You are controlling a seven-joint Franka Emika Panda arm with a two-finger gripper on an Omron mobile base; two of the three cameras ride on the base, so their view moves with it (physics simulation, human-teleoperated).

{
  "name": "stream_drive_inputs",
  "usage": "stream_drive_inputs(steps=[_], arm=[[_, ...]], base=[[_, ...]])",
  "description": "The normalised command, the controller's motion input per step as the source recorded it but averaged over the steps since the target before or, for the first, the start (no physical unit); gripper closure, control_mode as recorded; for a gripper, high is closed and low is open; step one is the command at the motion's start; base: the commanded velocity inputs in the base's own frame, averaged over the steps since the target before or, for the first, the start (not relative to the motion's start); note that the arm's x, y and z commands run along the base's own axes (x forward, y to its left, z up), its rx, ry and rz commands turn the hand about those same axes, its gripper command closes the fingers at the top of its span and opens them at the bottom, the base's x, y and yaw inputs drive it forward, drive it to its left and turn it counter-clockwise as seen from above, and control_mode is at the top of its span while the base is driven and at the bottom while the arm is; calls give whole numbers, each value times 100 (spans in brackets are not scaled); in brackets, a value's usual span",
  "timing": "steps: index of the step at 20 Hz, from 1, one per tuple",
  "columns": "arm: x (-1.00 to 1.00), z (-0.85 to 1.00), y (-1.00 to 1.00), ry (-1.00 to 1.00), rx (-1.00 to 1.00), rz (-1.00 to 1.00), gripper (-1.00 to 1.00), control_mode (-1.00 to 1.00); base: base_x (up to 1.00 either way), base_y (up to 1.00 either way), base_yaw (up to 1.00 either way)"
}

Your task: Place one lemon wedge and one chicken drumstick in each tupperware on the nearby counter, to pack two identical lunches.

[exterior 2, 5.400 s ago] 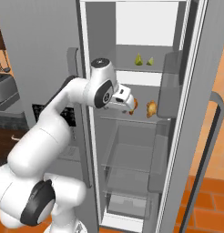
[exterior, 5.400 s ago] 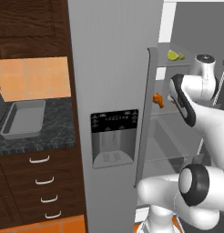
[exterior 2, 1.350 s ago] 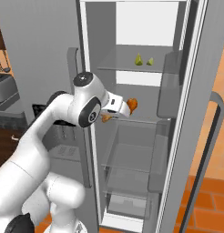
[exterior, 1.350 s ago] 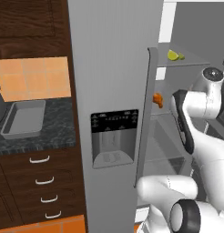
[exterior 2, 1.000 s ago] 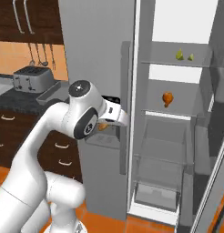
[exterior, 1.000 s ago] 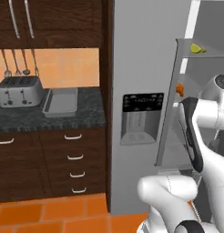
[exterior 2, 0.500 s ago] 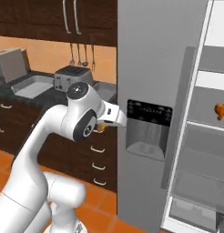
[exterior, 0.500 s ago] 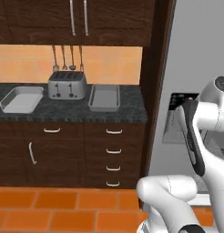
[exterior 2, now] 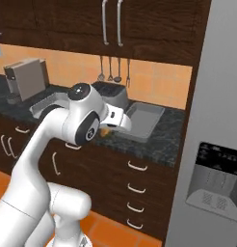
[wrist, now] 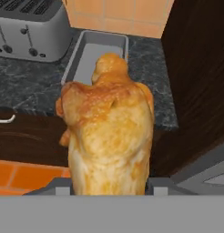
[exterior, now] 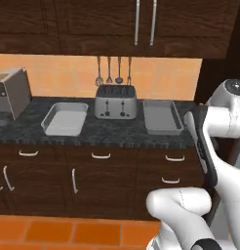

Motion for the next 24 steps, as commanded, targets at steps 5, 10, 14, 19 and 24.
stream_drive_inputs(steps=[5,10,14,19,24], arm=[[0,0,0,0,0,0,100,100],[20,-13,0,1,0,0,100,-100],[100,-98,17,22,8,0,100,-100],[70,-100,25,25,18,0,100,-100],[55,-100,24,23,7,0,100,-100]], base=[[100,-19,-16],[80,-15,-1],[0,0,0],[0,0,0],[0,0,0]])
